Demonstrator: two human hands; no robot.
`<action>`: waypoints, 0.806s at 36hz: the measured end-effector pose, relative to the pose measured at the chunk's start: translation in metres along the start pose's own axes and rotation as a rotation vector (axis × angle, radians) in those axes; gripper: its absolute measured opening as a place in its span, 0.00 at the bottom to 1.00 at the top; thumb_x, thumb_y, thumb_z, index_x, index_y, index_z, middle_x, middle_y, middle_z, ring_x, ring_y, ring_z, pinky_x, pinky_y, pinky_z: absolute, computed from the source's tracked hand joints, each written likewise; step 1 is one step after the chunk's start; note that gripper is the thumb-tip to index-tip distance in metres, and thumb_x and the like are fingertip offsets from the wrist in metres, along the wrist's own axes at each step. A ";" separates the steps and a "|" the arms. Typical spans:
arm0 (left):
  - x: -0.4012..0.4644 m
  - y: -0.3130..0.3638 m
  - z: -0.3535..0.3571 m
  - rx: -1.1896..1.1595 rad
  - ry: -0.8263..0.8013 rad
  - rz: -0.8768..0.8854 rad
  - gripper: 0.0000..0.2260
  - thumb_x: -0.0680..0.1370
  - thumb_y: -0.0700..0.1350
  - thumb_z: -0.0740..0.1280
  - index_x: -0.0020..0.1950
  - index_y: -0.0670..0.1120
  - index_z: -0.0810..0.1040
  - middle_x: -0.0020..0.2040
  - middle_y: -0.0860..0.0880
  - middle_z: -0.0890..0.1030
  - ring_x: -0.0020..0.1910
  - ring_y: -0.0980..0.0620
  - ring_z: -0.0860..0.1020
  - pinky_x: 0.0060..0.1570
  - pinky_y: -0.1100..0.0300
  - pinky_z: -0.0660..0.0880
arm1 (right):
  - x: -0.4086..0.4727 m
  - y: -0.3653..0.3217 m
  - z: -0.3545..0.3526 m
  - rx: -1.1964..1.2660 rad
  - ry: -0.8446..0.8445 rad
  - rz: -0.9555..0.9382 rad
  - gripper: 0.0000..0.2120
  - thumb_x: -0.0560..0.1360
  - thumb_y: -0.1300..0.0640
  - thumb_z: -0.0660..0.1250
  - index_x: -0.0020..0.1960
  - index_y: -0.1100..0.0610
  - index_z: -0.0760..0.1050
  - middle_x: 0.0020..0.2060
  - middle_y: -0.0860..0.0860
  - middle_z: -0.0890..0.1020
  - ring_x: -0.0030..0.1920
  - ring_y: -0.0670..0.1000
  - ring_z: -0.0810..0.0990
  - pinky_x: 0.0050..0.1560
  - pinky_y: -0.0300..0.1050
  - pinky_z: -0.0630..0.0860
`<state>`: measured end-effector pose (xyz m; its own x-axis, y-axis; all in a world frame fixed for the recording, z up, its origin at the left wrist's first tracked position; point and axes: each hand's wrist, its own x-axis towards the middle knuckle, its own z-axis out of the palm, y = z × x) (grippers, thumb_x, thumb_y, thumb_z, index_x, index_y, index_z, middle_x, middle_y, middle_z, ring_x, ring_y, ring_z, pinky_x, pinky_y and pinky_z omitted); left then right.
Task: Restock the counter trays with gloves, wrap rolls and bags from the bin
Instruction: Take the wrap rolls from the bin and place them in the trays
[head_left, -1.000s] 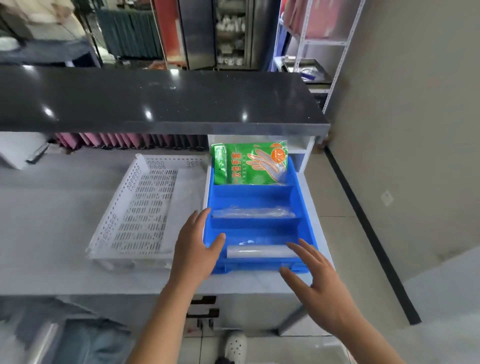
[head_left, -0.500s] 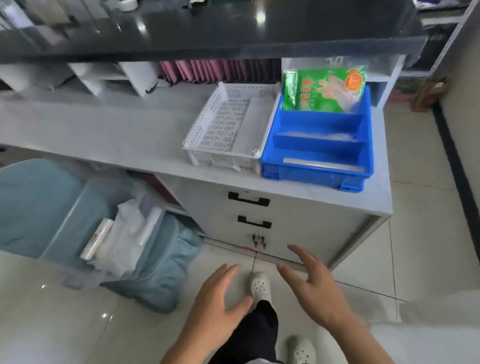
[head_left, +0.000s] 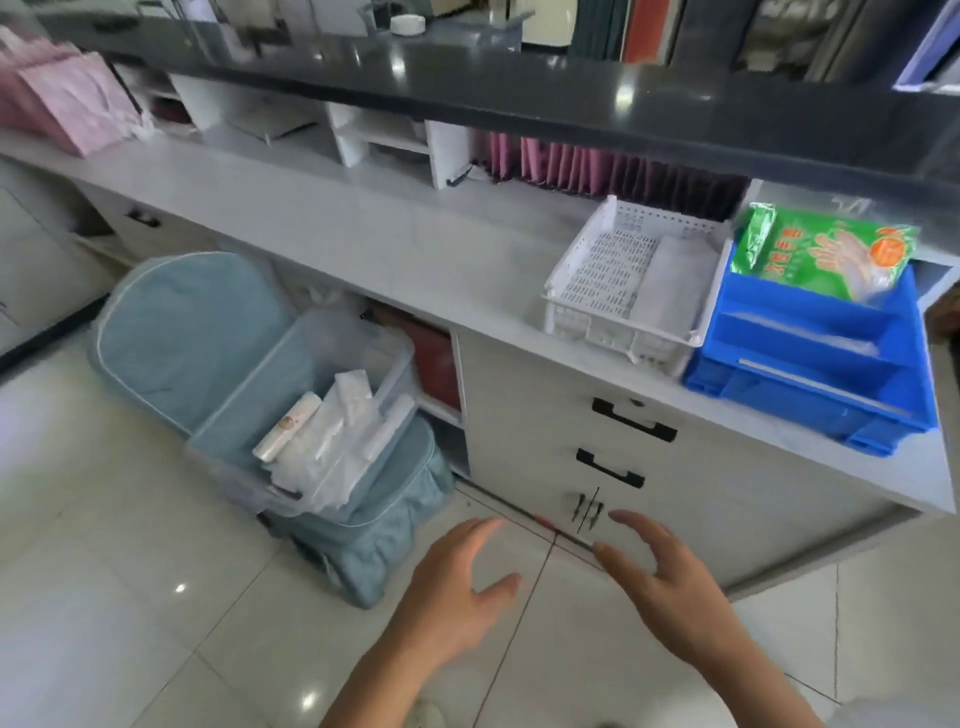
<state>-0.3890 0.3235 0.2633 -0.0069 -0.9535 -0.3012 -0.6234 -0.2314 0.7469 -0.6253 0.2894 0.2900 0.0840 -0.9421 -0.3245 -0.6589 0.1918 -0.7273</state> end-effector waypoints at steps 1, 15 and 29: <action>-0.003 -0.013 -0.015 -0.022 0.014 -0.012 0.28 0.74 0.58 0.69 0.74 0.60 0.66 0.70 0.64 0.66 0.70 0.66 0.63 0.68 0.67 0.58 | 0.003 -0.012 0.011 -0.023 -0.015 -0.007 0.23 0.75 0.40 0.66 0.69 0.45 0.72 0.66 0.45 0.74 0.69 0.48 0.70 0.64 0.44 0.67; -0.038 -0.165 -0.150 -0.240 0.121 -0.278 0.28 0.71 0.60 0.68 0.70 0.61 0.70 0.69 0.61 0.70 0.69 0.61 0.68 0.67 0.59 0.67 | 0.037 -0.154 0.166 -0.135 -0.347 -0.125 0.22 0.75 0.38 0.66 0.68 0.38 0.70 0.68 0.41 0.73 0.69 0.43 0.68 0.69 0.45 0.66; 0.014 -0.232 -0.233 -0.269 0.236 -0.518 0.20 0.77 0.54 0.69 0.66 0.67 0.69 0.64 0.64 0.69 0.63 0.62 0.67 0.62 0.63 0.64 | 0.211 -0.221 0.230 -0.214 -0.473 -0.109 0.21 0.76 0.40 0.65 0.67 0.45 0.73 0.69 0.47 0.74 0.67 0.49 0.72 0.66 0.47 0.67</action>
<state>-0.0624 0.3184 0.2242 0.4353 -0.7144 -0.5478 -0.2806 -0.6859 0.6715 -0.2905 0.1115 0.2433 0.4557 -0.7171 -0.5273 -0.7612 -0.0069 -0.6484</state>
